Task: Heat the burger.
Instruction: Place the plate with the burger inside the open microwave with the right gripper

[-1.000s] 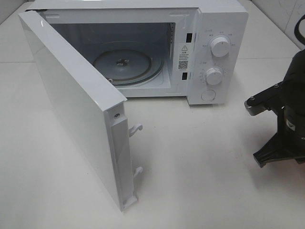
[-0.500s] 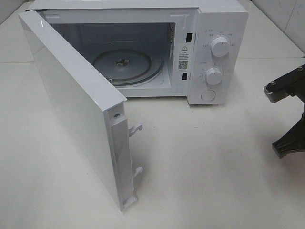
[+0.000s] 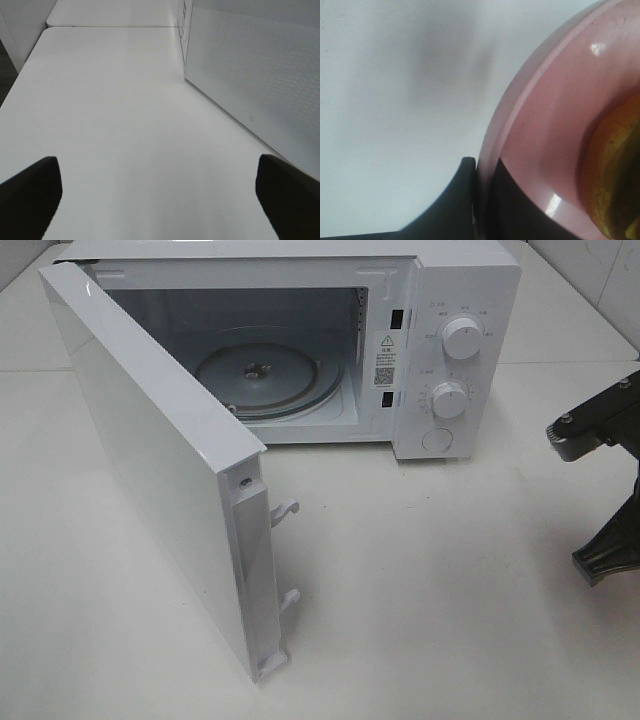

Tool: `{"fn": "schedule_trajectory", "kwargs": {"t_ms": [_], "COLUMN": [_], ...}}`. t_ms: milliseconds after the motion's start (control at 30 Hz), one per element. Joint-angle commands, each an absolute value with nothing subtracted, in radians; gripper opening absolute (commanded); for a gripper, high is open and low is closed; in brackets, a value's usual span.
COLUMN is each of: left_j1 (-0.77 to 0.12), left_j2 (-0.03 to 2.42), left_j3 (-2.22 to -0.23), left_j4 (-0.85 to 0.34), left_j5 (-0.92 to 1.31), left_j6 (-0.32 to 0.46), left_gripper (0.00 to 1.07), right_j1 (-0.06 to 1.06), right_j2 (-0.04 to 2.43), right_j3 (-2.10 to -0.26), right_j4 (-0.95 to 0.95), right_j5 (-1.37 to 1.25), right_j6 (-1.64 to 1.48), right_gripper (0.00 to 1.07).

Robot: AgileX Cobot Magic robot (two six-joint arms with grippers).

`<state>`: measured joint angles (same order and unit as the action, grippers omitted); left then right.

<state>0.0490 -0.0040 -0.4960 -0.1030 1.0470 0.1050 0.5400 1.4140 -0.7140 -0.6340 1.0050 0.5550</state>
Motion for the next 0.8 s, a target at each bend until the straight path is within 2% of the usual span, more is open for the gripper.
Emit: {"fn": "schedule_trajectory", "kwargs": {"t_ms": [33, 333, 533, 600, 800], "left_j1": [0.053, 0.053, 0.053, 0.053, 0.053], "left_j2": [-0.028, -0.028, -0.028, -0.028, -0.028], "left_j3": [-0.496, -0.496, -0.496, -0.496, -0.496], "left_j4": [-0.107, -0.107, -0.107, -0.107, -0.107], "left_j5": [1.035, 1.035, 1.035, 1.035, 1.035], "left_j6": [0.099, 0.099, 0.099, 0.099, 0.099], "left_gripper": [1.01, 1.01, 1.01, 1.01, 1.01], "right_j1": [0.589, 0.755, 0.815, 0.881, 0.935], "right_j2": [1.402, 1.402, 1.402, 1.402, 1.402], "right_j3": [-0.713, -0.713, -0.713, -0.713, -0.713], "right_j4": [-0.685, -0.685, -0.683, -0.683, -0.681], "right_j5": [1.047, 1.052, 1.051, 1.045, 1.04], "right_j6": [0.543, 0.541, 0.513, 0.489, 0.452], "right_gripper": [0.0, 0.0, 0.0, 0.0, 0.0]}}
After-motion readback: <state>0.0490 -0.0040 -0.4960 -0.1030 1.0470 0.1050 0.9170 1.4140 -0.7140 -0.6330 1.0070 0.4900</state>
